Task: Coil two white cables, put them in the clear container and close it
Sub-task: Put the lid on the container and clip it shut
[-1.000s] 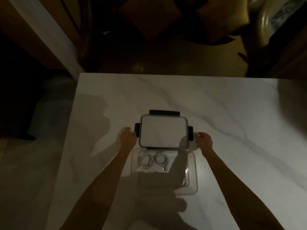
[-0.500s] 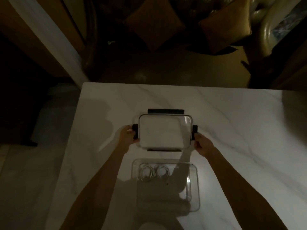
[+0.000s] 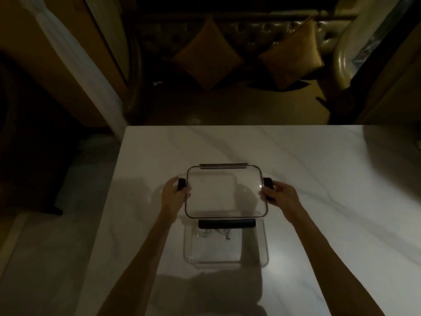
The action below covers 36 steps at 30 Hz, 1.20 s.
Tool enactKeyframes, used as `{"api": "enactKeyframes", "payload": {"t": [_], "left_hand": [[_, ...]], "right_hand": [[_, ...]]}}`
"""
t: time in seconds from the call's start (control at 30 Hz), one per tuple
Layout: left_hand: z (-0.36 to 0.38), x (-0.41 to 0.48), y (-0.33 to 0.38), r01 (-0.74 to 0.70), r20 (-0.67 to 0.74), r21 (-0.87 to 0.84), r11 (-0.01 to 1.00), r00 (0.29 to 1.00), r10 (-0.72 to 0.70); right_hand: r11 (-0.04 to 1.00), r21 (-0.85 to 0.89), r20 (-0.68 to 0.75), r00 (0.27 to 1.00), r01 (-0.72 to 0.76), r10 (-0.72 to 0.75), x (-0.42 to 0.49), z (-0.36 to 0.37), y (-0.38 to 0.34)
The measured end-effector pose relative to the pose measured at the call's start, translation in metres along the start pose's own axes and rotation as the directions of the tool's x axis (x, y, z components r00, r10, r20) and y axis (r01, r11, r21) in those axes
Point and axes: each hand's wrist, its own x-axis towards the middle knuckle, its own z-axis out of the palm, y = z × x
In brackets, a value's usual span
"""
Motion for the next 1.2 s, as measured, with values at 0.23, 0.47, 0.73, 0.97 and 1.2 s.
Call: {"api": "enactKeyframes", "payload": {"t": [0.23,0.47,0.73,0.97,1.2], "left_hand": [[-0.020,-0.053,-0.063,-0.149,-0.019,0.526,0.838,0.982,0.186],[-0.015,-0.079,-0.095,-0.155,-0.059,0.710,0.687,0.959,0.277],[-0.022,-0.077,-0.112,-0.090,-0.076,0.673,0.734,0.979,0.190],[-0.026,-0.066,-0.123,-0.002,-0.102,0.558,0.830,0.992,0.071],[-0.030,-0.066,-0.120,0.031,-0.090,0.527,0.849,0.996,0.019]], "right_hand": [[0.944,-0.327,-0.201,0.974,0.037,-0.108,-0.052,-0.002,0.065],[0.875,-0.484,-0.287,0.940,0.023,-0.183,-0.075,0.000,0.111],[0.907,-0.417,-0.314,0.946,-0.056,-0.086,-0.069,0.003,0.119],[0.910,-0.402,-0.279,0.960,-0.100,-0.018,-0.058,-0.003,0.120],[0.956,-0.233,-0.235,0.964,-0.181,0.126,-0.050,-0.011,0.119]]}}
